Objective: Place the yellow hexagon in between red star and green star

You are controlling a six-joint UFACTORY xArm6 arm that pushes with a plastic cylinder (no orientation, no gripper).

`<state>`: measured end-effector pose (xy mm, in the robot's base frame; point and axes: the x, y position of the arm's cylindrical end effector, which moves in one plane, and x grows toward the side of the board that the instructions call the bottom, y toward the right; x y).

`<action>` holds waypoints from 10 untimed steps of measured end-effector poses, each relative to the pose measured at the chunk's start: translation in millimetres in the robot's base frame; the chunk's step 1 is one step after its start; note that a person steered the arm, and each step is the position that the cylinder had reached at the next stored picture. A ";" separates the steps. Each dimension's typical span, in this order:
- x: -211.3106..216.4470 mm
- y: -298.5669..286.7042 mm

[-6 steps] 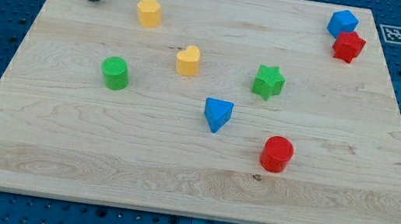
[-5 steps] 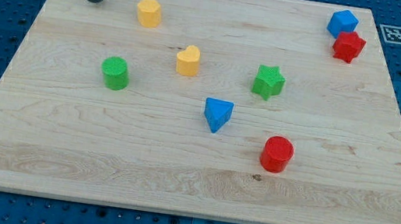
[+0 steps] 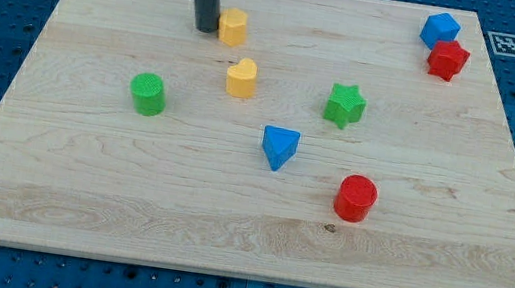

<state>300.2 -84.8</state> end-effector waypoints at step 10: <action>92.7 210.1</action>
